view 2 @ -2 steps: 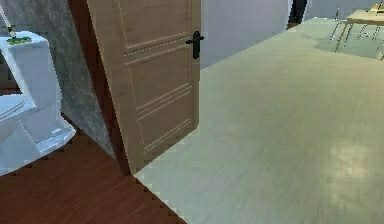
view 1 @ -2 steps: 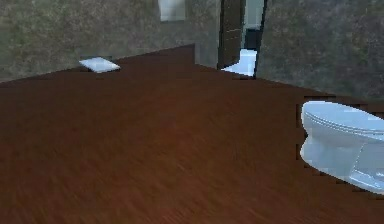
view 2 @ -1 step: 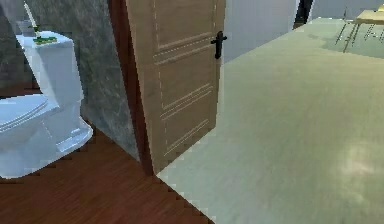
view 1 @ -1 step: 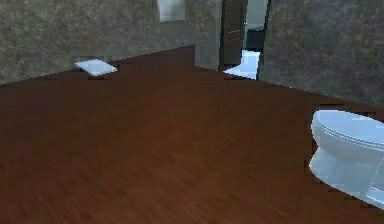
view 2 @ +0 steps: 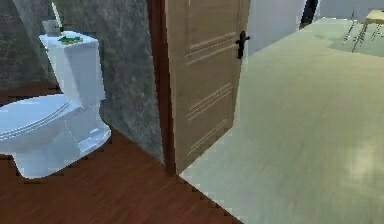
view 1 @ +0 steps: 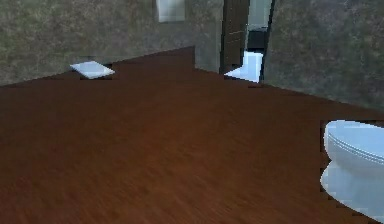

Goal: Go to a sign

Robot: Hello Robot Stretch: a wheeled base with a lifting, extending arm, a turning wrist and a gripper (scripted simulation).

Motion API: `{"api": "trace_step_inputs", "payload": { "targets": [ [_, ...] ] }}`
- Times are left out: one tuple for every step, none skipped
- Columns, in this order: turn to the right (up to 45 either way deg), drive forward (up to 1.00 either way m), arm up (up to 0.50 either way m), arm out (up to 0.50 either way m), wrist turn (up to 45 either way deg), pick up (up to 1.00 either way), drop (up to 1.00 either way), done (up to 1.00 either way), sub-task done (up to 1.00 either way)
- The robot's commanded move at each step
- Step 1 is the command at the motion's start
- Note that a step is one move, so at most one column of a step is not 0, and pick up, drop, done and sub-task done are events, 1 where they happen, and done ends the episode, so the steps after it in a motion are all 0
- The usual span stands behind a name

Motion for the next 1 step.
{"api": "trace_step_inputs", "payload": {
  "targets": [
    [9.0, 0.0, 0.0, 0.0, 0.0, 0.0, 0.0, 0.0, 0.0]
  ]
}}
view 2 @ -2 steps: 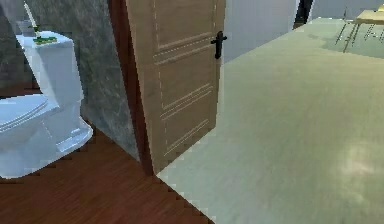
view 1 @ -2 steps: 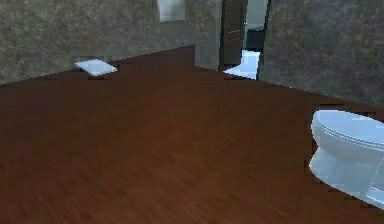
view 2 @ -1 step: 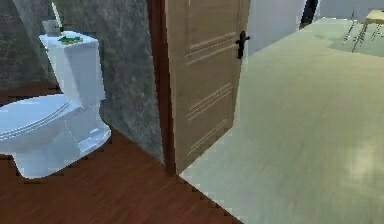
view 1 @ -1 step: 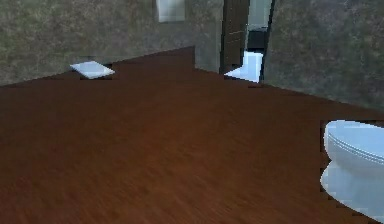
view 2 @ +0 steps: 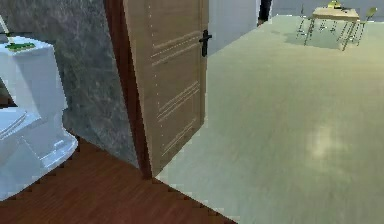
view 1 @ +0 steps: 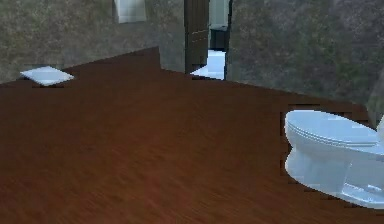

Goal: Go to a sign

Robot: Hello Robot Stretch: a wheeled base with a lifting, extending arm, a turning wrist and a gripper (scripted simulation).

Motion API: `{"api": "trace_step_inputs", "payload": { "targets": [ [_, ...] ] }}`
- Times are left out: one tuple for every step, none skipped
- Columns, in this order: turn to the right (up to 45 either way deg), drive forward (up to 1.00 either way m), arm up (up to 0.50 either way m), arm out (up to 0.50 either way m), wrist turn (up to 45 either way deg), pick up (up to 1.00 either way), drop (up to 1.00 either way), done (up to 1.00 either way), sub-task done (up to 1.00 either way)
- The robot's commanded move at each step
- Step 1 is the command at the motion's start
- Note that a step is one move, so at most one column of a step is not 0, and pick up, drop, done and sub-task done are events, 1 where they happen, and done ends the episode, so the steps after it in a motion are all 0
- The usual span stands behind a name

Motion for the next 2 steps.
{"api": "trace_step_inputs", "payload": {
  "targets": [
    [0.0, 1.0, 0.0, 0.0, 0.0, 0.0, 0.0, 0.0, 0.0],
    [0.0, 1.0, 0.0, 0.0, 0.0, 0.0, 0.0, 0.0, 0.0]
  ]
}}
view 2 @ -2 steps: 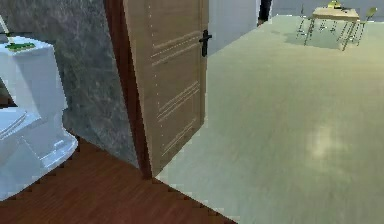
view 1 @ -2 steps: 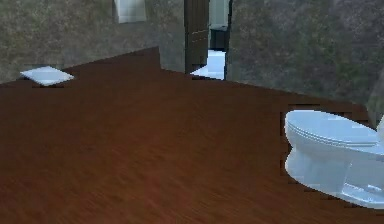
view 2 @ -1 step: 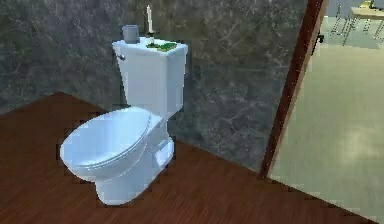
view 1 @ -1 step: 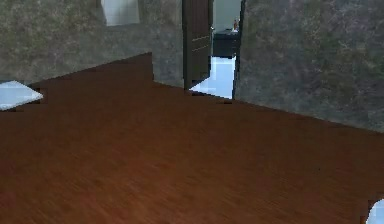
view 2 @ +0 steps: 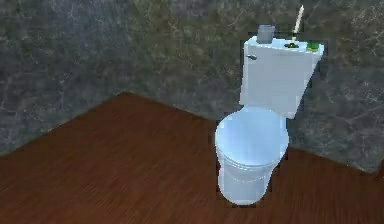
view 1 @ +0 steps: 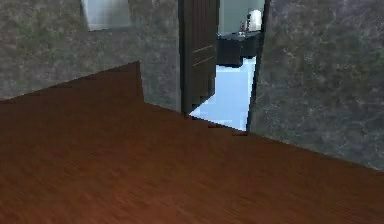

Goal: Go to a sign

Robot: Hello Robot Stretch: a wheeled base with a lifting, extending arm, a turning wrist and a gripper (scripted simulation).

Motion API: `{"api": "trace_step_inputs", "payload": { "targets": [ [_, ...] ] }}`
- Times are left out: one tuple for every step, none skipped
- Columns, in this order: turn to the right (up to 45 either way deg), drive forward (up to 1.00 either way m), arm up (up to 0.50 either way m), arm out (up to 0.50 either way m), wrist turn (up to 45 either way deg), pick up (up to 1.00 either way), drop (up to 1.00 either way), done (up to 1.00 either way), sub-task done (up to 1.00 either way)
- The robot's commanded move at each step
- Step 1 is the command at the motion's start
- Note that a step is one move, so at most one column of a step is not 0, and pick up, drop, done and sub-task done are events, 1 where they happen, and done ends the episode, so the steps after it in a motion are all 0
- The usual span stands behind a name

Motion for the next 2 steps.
{"api": "trace_step_inputs", "payload": {
  "targets": [
    [0.0, 1.0, 0.0, 0.0, 0.0, 0.0, 0.0, 0.0, 0.0],
    [0.0, 0.8, 0.0, 0.0, 0.0, 0.0, 0.0, 0.0, 0.0]
  ]
}}
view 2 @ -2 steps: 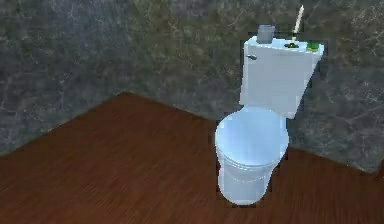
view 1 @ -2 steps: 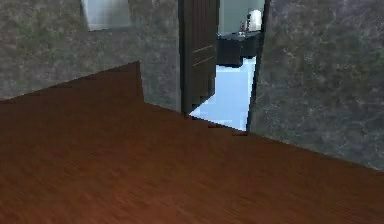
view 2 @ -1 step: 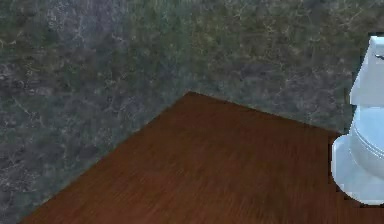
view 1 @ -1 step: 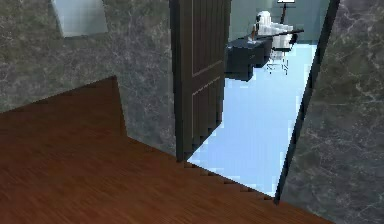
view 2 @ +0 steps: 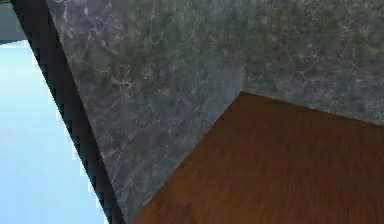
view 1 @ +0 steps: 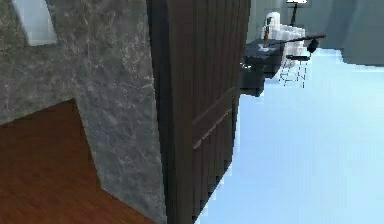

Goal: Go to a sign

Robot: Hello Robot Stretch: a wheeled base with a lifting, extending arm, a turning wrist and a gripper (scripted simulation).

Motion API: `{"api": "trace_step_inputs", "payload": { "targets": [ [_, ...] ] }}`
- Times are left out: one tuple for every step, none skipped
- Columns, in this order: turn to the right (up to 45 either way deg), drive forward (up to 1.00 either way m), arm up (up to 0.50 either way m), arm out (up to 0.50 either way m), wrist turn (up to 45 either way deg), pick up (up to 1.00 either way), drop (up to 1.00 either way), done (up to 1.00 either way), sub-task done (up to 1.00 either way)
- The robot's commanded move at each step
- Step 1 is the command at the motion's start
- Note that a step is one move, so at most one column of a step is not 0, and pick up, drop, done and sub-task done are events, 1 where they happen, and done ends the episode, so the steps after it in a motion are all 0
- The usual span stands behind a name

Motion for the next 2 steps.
{"api": "trace_step_inputs", "payload": {
  "targets": [
    [36.0, 0.0, 0.0, 0.0, 0.0, 0.0, 0.0, 0.0, 0.0],
    [0.0, 1.0, 0.0, 0.0, 0.0, 0.0, 0.0, 0.0, 0.0]
  ]
}}
